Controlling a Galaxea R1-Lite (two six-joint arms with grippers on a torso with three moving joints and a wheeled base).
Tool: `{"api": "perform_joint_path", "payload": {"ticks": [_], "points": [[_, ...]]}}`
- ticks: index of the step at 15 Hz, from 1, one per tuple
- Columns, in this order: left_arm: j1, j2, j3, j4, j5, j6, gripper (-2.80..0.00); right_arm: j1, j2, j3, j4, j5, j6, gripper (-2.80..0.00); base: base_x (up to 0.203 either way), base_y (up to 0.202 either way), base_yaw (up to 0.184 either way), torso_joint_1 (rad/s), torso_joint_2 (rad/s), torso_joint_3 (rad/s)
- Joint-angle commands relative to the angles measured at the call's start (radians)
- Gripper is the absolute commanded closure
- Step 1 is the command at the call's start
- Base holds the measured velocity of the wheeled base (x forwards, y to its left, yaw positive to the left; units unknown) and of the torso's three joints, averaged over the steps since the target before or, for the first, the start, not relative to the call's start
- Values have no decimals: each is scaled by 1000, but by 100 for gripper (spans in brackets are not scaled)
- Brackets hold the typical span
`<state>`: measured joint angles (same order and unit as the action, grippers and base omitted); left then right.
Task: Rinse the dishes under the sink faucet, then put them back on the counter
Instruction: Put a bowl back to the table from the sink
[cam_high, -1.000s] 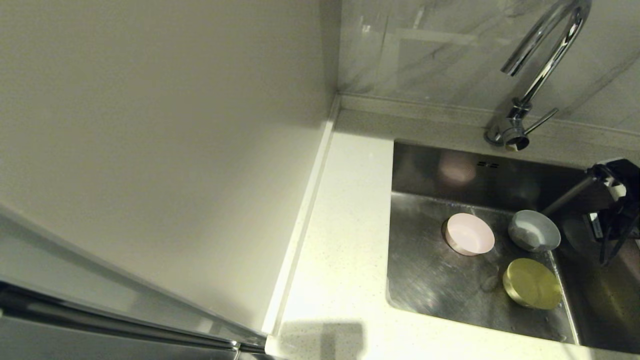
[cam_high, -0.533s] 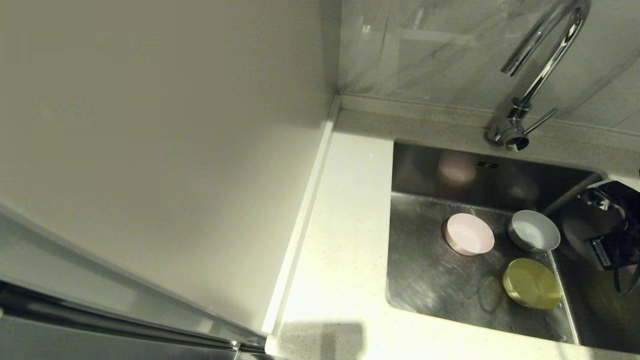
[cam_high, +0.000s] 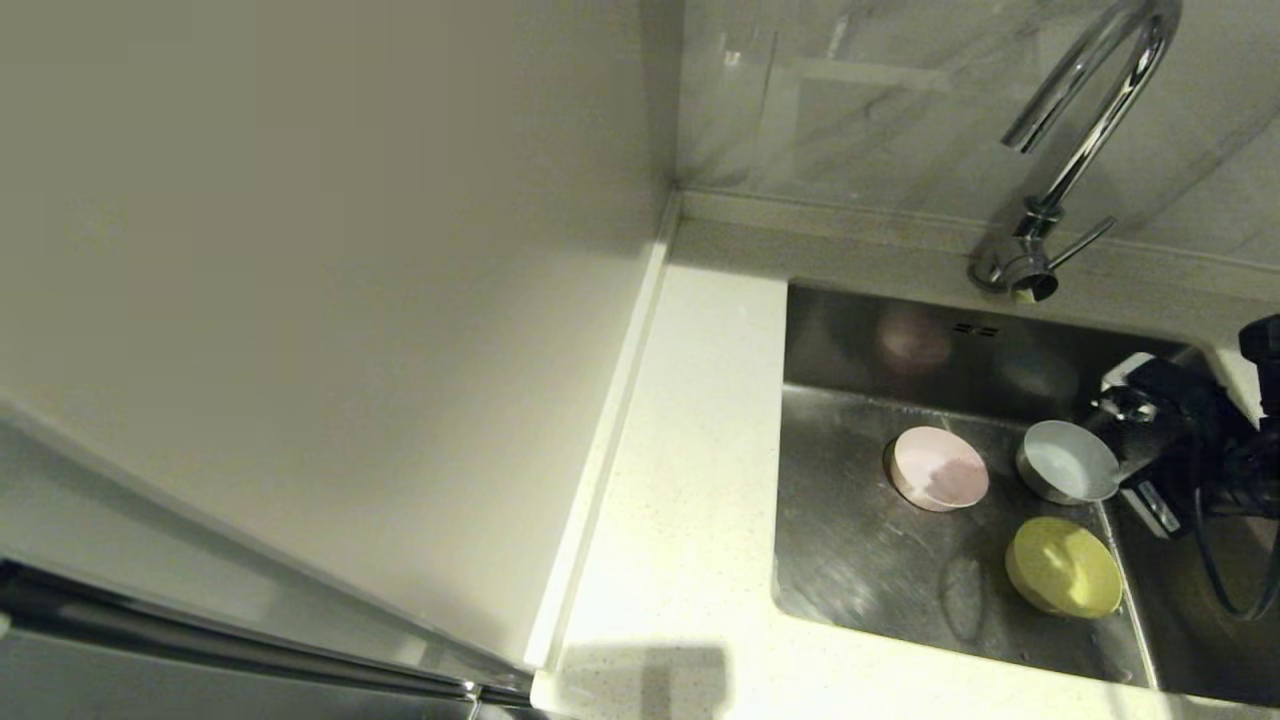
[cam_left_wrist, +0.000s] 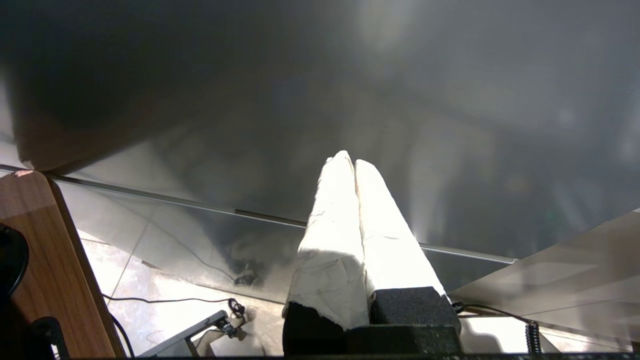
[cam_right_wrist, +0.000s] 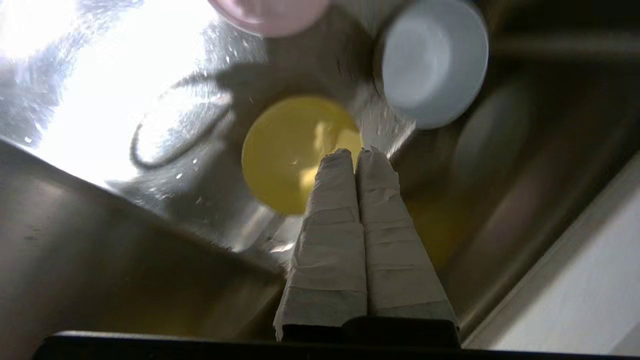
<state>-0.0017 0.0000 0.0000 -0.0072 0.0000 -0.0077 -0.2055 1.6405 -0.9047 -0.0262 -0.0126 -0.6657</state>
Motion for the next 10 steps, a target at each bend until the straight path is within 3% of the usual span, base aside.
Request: {"api": "perform_joint_path", "payload": {"ticks": [1,4,8,10], "points": [[0,0,2,0,0,0,0,36,71,23,-53,10,-52,0,0,0,0,0,0,0],[0,0,3,0,0,0,0,76,152,5,-85,17,-48,0,0,0,0,0,0,0],[0,0,3,0,0,0,0,137,214,-69,-110,20,63,0,0,0,0,0,0,0],[0,0,3,0,0,0,0,148,248,-95,-198,17,72,0,0,0,0,0,0,0]]}}
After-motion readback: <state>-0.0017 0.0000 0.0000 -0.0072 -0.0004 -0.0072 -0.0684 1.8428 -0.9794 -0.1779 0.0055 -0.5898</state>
